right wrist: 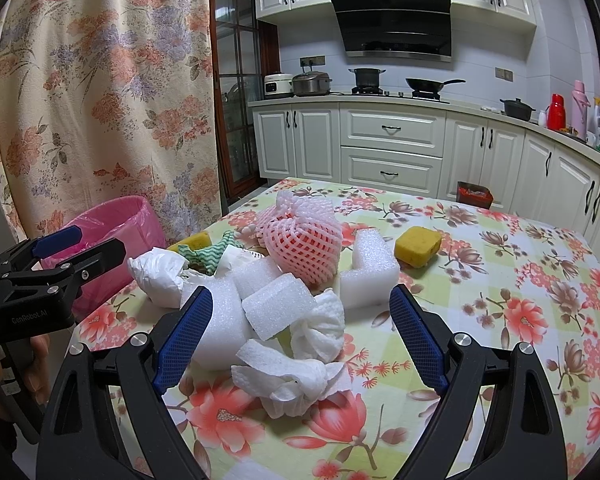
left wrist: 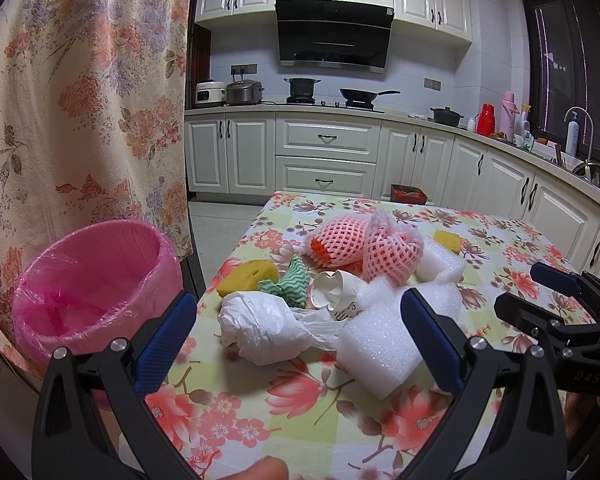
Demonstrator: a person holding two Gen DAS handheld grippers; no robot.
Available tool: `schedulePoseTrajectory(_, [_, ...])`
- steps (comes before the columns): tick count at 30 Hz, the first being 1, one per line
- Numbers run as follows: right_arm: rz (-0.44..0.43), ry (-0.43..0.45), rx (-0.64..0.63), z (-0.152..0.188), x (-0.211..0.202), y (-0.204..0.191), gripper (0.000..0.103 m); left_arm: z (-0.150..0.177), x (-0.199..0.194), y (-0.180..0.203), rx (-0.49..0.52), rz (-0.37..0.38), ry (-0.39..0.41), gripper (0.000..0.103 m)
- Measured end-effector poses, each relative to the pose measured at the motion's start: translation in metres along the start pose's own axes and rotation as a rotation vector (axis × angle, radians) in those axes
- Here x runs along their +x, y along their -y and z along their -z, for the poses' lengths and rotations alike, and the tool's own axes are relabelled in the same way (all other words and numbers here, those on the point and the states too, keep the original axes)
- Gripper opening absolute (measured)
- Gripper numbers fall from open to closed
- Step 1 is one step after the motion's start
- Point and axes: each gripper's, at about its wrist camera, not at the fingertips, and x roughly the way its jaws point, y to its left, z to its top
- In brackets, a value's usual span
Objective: Collect trash
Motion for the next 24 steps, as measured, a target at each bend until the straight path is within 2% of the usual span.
schedulePoseTrajectory(24, [-0.001, -0.001, 0.001, 0.0003, -0.0010, -0.0003, 0.085, -0.0038, -0.0013, 0.0056, 0.000, 0.000, 0.001, 0.099])
